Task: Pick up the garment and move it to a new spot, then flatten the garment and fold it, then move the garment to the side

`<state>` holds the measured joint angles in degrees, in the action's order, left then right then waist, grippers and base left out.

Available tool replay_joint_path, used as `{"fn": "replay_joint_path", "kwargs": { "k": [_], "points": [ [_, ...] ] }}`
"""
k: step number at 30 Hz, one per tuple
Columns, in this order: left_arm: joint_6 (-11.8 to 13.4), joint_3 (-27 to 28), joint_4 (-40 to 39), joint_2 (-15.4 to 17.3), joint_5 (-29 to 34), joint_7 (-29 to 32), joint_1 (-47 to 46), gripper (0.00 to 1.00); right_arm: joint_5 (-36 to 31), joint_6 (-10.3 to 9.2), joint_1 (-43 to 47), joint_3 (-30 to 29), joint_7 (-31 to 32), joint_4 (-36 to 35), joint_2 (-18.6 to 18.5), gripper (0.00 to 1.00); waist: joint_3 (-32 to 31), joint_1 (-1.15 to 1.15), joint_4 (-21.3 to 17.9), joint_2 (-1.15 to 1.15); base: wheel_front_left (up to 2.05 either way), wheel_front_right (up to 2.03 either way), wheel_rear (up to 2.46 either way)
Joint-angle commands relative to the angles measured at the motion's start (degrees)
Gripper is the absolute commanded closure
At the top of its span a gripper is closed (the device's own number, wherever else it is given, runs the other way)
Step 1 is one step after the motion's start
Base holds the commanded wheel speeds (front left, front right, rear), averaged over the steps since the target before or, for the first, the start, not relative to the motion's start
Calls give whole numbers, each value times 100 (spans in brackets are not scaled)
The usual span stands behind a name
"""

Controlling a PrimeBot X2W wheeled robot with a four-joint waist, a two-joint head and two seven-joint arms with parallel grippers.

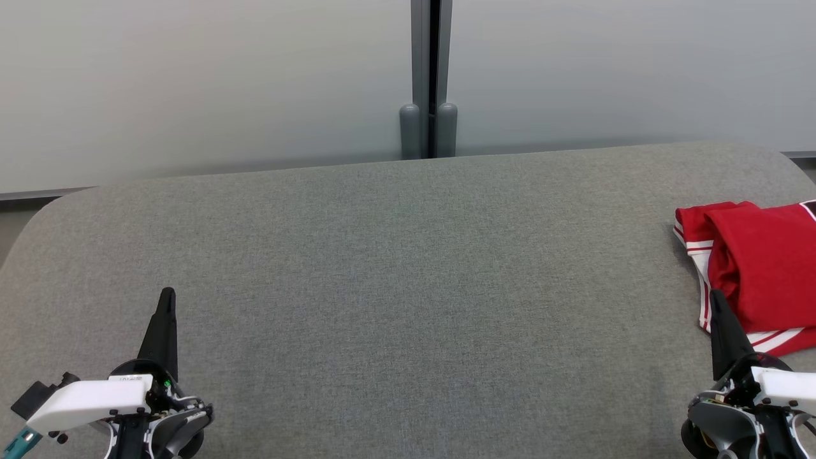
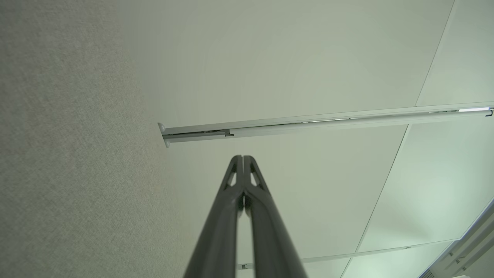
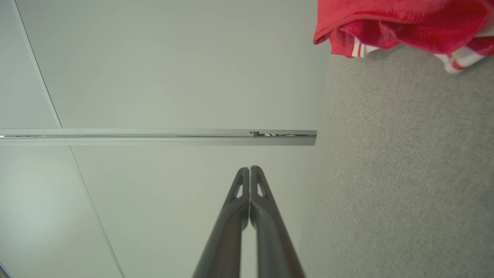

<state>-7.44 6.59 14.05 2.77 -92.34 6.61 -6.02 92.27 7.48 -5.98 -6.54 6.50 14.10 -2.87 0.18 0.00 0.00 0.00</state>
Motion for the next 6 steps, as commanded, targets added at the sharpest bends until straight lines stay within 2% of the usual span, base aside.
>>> {"fn": "replay_joint_path", "kwargs": {
  "k": [1, 6],
  "points": [
    [-26, 26, 4, 11, -5, 14, -50, 100, 22, 2, -62, -8, 9, 9, -1, 100, 0, 0, 0, 0, 0, 0, 0],
    [-26, 26, 4, 11, -5, 14, -50, 100, 21, 2, -62, -7, 10, 9, -1, 100, 0, 0, 0, 0, 0, 0, 0]
  ]
}}
